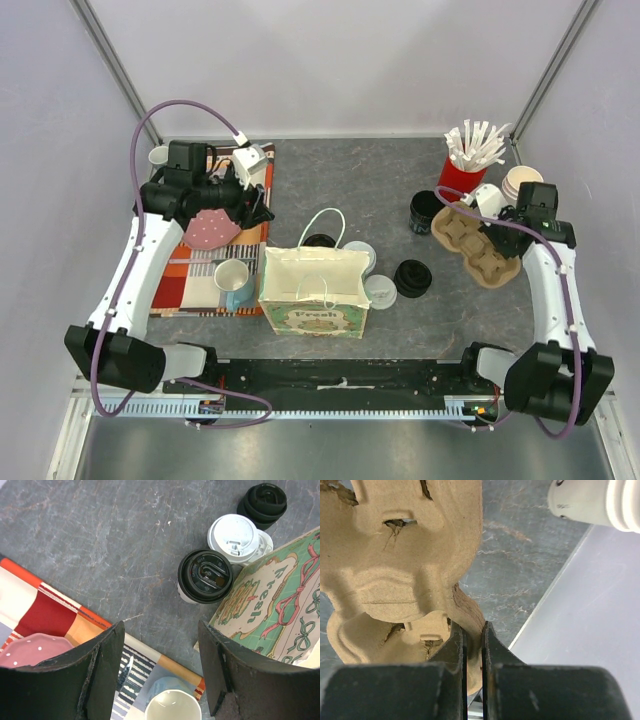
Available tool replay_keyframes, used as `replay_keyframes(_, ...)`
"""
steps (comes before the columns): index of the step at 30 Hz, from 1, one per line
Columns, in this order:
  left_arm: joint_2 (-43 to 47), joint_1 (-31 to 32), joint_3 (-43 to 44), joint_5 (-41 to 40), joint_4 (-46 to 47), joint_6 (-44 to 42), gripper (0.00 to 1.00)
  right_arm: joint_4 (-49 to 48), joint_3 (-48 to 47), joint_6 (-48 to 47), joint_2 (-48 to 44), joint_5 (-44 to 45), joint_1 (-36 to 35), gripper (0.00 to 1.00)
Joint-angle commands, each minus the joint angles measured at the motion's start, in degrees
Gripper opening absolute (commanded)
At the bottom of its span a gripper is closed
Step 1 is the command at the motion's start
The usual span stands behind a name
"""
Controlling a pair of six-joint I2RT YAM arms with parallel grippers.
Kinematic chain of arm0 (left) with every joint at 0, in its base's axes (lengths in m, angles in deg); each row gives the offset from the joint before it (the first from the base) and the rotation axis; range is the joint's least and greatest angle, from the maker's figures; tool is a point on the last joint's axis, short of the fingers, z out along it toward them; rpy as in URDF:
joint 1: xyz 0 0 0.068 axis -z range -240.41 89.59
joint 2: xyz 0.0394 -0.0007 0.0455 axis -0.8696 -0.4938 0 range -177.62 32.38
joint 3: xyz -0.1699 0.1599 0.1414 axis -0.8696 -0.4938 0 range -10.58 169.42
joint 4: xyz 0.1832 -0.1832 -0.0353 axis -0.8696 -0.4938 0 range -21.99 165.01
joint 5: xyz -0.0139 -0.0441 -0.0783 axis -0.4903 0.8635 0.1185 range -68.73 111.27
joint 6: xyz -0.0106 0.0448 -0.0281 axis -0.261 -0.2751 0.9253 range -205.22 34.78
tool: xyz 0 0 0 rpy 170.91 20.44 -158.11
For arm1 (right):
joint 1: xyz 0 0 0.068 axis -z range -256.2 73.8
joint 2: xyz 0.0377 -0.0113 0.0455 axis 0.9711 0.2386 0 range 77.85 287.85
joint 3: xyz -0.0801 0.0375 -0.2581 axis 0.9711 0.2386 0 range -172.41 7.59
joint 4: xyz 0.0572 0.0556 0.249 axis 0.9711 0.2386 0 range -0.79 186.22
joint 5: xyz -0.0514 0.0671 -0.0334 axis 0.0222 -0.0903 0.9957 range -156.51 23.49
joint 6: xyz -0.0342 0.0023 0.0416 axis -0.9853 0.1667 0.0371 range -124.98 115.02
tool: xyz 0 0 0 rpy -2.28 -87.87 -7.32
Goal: Pack the takeout coffee
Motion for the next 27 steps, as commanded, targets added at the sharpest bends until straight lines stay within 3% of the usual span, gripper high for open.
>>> replay_keyframes(1, 1.37, 0.00, 3.98, 3.42, 0.68, -0.02, 0.67, -1.51, -4.51, 4.69, -6.30, -5.95, 0.17, 0.00)
replay_keyframes(7, 2.86, 0.09, 6.18, 6.59, 2.00, 2.97, 0.68, -6.87, -11.10, 15.84, -11.84, -11.85, 0.17, 0.00)
replay_keyframes(14, 5.50, 0.00, 7.15, 10.45, 4.81, 6.57, 0.68, -21.53, -24.88, 44.03, -8.53, -24.50, -0.18, 0.00)
replay_keyframes(17, 6.55, 0.09, 8.99, 13.26, 6.13, 9.38, 0.69, -25.31, -29.90, 54.07, -5.44, -23.73, -4.21, 0.00)
replay_keyframes(21, 7.87, 0.00, 13.29, 18.01, 6.75, 11.84, 0.70, -30.24, -34.83, 62.51, -1.49, -20.82, -16.31, 0.00)
replay_keyframes(25, 6.56, 0.00, 20.06, 18.46, 0.61, 9.75, 0.71, -33.40, -40.37, 65.78, 4.32, -27.91, -24.78, 0.00)
replay_keyframes(27, 6.04, 0.00, 23.65, 17.67, -3.52, 8.17, 0.71, -39.98, -38.98, 66.47, 5.46, -31.88, -28.56, 0.00)
